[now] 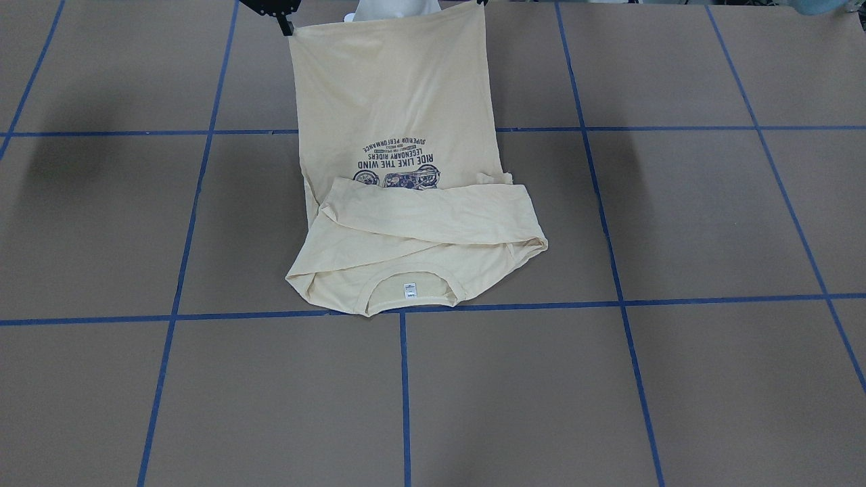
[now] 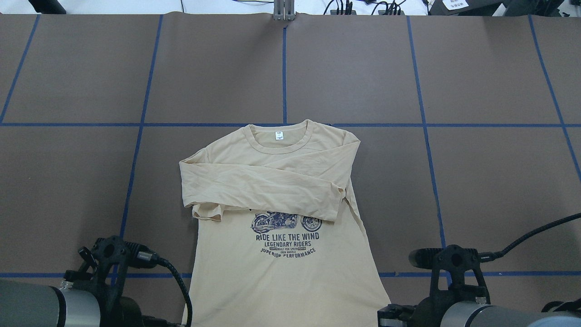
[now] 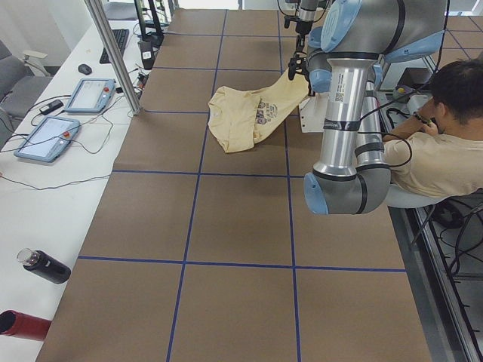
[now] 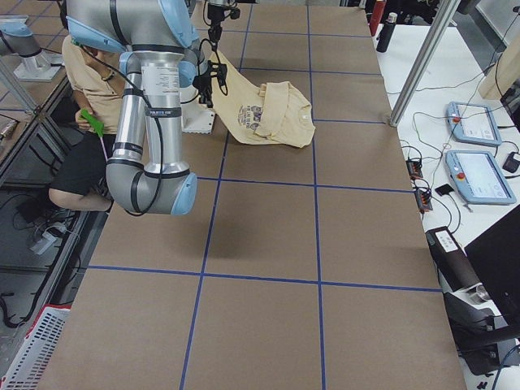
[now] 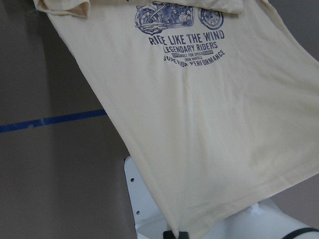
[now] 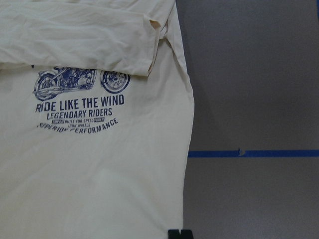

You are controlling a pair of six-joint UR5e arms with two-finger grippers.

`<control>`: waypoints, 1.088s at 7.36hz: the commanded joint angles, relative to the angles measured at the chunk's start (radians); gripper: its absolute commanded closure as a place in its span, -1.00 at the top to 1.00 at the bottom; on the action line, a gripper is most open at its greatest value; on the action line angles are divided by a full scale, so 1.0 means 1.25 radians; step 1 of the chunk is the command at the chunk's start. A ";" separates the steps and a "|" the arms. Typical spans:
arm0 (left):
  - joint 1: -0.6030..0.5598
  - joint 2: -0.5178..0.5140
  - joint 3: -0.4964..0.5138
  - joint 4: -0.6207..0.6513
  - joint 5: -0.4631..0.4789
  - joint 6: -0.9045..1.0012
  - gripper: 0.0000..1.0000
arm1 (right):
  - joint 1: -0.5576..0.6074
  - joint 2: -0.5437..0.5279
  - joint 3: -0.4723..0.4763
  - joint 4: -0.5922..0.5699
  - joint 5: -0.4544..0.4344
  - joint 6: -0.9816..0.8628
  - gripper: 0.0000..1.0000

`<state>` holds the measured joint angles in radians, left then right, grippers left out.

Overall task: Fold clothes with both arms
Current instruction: 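Lift the hem with both grippers and fold it toward the collar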

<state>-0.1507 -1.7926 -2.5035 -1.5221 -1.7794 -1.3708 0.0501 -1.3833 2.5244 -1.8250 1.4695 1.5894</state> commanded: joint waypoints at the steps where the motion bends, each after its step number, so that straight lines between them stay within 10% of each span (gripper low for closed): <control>1: -0.079 -0.052 0.125 0.000 0.019 0.001 -1.00 | 0.125 0.139 -0.179 0.005 -0.001 -0.023 -1.00; 8: -0.288 -0.122 0.222 -0.002 0.066 0.018 -1.00 | 0.312 0.224 -0.307 0.044 -0.020 -0.077 -1.00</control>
<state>-0.4730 -1.9120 -2.2605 -1.5234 -1.7002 -1.3540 0.4147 -1.1396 2.1826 -1.7781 1.4461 1.4939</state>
